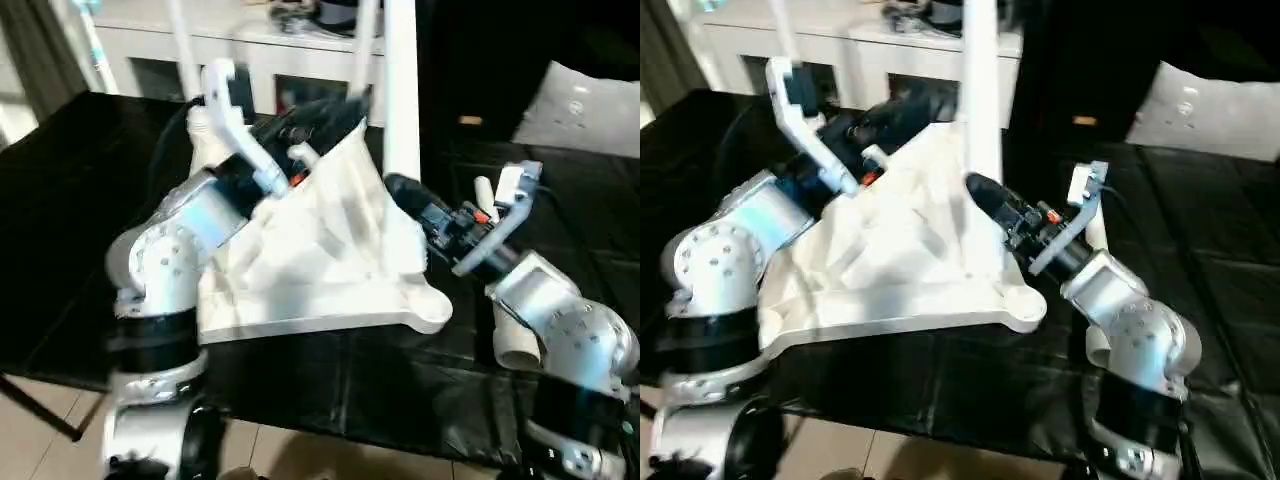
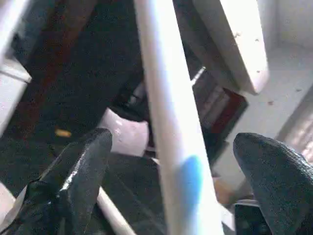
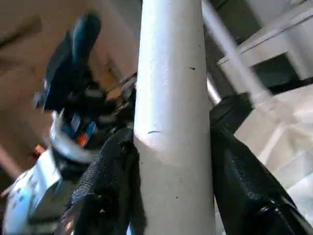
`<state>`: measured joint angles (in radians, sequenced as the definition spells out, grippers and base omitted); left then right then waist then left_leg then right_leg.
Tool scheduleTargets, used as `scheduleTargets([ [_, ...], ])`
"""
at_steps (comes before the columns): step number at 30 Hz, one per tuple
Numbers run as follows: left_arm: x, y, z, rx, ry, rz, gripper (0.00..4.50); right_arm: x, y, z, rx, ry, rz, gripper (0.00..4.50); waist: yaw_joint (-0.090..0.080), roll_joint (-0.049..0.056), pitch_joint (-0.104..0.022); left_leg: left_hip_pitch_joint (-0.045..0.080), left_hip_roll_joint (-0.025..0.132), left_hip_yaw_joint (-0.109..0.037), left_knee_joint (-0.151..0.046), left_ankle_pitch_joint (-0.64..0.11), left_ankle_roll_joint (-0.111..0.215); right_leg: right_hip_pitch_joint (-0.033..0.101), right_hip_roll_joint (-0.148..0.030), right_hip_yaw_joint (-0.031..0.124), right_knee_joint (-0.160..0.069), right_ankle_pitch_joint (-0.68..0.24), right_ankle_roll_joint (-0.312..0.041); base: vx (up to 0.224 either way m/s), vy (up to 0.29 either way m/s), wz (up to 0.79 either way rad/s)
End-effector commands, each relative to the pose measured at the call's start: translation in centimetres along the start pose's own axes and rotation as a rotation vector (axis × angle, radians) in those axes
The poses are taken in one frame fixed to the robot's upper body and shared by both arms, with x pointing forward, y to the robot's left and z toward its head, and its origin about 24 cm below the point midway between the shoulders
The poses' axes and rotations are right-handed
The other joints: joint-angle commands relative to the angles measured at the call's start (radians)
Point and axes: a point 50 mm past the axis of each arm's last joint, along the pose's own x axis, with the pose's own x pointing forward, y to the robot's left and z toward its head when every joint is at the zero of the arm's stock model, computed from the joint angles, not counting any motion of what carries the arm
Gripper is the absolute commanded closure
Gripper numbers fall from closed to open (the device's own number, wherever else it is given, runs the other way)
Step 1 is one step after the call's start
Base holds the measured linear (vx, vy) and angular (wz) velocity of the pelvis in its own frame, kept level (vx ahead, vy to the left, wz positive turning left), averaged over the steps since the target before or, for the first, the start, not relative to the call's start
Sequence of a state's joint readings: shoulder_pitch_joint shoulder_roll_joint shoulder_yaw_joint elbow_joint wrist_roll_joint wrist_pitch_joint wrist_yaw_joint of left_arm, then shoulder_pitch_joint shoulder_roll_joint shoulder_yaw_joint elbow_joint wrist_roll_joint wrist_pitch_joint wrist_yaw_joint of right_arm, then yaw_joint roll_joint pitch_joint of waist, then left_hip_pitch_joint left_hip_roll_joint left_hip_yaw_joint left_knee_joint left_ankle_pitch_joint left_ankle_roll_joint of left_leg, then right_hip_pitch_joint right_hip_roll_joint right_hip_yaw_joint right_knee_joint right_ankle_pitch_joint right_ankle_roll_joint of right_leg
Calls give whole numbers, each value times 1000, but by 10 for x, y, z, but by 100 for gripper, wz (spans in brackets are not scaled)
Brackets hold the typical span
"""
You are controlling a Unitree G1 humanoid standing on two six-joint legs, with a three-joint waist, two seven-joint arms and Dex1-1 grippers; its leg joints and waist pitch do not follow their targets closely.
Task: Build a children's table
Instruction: Pick table leg
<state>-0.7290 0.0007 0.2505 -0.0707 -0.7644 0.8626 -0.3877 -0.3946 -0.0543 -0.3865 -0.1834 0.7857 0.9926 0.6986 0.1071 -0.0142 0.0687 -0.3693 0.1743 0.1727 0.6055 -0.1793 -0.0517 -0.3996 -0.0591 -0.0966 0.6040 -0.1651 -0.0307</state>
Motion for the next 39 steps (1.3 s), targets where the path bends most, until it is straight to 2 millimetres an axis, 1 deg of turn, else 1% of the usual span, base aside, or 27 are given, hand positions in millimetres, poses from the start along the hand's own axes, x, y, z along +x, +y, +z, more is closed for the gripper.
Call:
scheduleTargets([
  [1,6,-11,1,-46,0,-60,0,1,8,3,-26,13,47,262,4,-9,-79,11,47,-16,-63,-138,19,52,-91,52,-101,-422,-49,0,0,0],
  [4,8,-21,3,-113,-18,-136,0,-1,9,2,-30,19,56,262,8,-10,-79,10,46,-18,-63,-141,14,53,-92,50,-103,-430,-49,0,0,0],
  [5,8,-25,3,-129,-24,-166,0,-2,9,2,-35,23,60,262,9,-9,-79,10,47,-18,-64,-144,14,53,-91,49,-103,-429,-39,0,0,0],
  [8,9,-27,3,-138,-21,-175,0,-3,9,2,-38,26,64,262,9,-11,-78,8,44,-17,-64,-142,17,53,-89,49,-107,-441,-20,0,0,0],
  [12,9,-28,-1,-134,8,-181,0,-1,11,1,-80,45,68,262,9,-12,-79,7,44,-18,-65,-132,15,53,-88,48,-108,-440,-1,0,0,0],
  [13,9,-27,-5,-104,44,-155,0,1,11,0,-146,67,50,262,11,-10,-81,7,47,-20,-66,-130,12,53,-89,47,-107,-432,2,0,0,0],
  [14,10,-24,-13,-49,95,-101,0,6,9,-6,-261,115,-3,262,9,-10,-80,6,50,-22,-69,-126,4,52,-88,49,-105,-417,11,0,0,0],
  [15,10,-22,-16,-26,109,-79,0,7,8,-8,-288,122,-15,262,9,-10,-81,5,51,-24,-69,-124,-1,52,-89,49,-103,-412,16,0,0,0],
  [16,10,-21,-18,-11,119,-64,0,8,8,-9,-307,126,-22,262,7,-9,-80,5,49,-22,-69,-126,-2,51,-87,50,-104,-412,21,0,0,0],
  [17,11,-19,-20,11,131,-44,0,10,7,-11,-328,130,-30,262,6,-11,-80,7,46,-20,-68,-136,1,52,-90,51,-107,-428,24,0,0,0],
  [18,12,-17,-24,22,135,-15,0,13,7,-14,-332,117,-39,262,7,-7,-80,7,46,-20,-68,-135,3,51,-90,51,-107,-427,21,0,0,0],
  [20,14,-14,-31,48,134,45,0,18,5,-18,-355,97,-64,262,5,-8,-82,7,48,-21,-68,-133,8,52,-89,51,-104,-409,3,0,0,0],
  [21,17,-11,-35,111,130,99,0,23,3,-25,-434,104,-90,262,4,-4,-81,6,54,-24,-70,-139,6,47,-90,51,-104,-382,-9,0,0,0],
  [22,17,-11,-35,111,130,99,0,23,3,-25,-434,104,-90,262,2,-5,-80,6,53,-24,-70,-148,3,49,-89,51,-104,-383,-9,0,0,0],
  [24,18,-11,-36,102,90,154,0,26,-4,-32,-570,126,-149,262,2,-2,-79,7,51,-21,-69,-160,-3,52,-91,52,-104,-382,-19,0,0,0],
  [25,18,-10,-35,106,79,166,0,26,-5,-34,-587,124,-168,262,2,-3,-79,6,50,-21,-68,-161,-2,53,-92,53,-103,-381,-23,0,0,0],
  [27,18,-9,-36,168,63,215,29,26,-12,-34,-641,88,-255,262,-1,-4,-78,6,50,-23,-70,-170,1,53,-90,52,-104,-387,-28,0,0,0],
  [28,17,-9,-36,197,68,220,36,26,-12,-35,-637,82,-253,262,0,-3,-78,6,51,-24,-70,-173,1,51,-91,52,-104,-389,-28,0,0,0],
  [29,16,-10,-40,282,91,224,36,28,-10,-37,-634,68,-241,262,-1,-3,-78,9,52,-25,-73,-193,10,51,-90,52,-106,-406,-20,0,0,0],
  [30,15,-10,-42,306,101,224,36,29,-10,-38,-639,64,-240,262,-2,-2,-77,8,54,-26,-74,-197,11,51,-91,53,-104,-402,-19,0,0,0],
  [31,15,-11,-44,323,106,220,49,30,-9,-40,-649,67,-233,263,-3,0,-77,7,55,-27,-75,-194,12,51,-90,54,-102,-387,-20,0,0,0],
  [32,14,-11,-45,327,107,219,74,30,-9,-40,-653,69,-232,263,-4,0,-79,7,56,-27,-74,-190,11,52,-90,54,-100,-373,-25,0,0,0],
  [33,14,-13,-48,345,112,219,77,31,-9,-43,-672,82,-223,263,-5,1,-79,7,56,-26,-74,-186,12,51,-89,54,-99,-351,-36,0,0,0],
  [34,14,-13,-48,347,111,219,78,31,-9,-44,-676,83,-222,263,-6,0,-78,6,56,-25,-74,-184,13,54,-89,55,-95,-333,-47,0,0,0],
  [35,15,-14,-50,351,107,222,82,32,-10,-47,-702,82,-221,263,-8,-2,-77,5,55,-24,-73,-188,14,54,-90,56,-95,-332,-56,0,0,0],
  [37,16,-15,-52,338,104,218,110,32,-11,-48,-706,81,-217,263,-10,-1,-76,6,54,-23,-72,-200,17,53,-92,55,-98,-355,-60,0,0,0],
  [39,17,-17,-53,330,93,217,124,33,-11,-50,-714,72,-217,263,-11,-2,-75,6,54,-24,-72,-207,18,54,-91,55,-100,-368,-60,0,0,0],
])
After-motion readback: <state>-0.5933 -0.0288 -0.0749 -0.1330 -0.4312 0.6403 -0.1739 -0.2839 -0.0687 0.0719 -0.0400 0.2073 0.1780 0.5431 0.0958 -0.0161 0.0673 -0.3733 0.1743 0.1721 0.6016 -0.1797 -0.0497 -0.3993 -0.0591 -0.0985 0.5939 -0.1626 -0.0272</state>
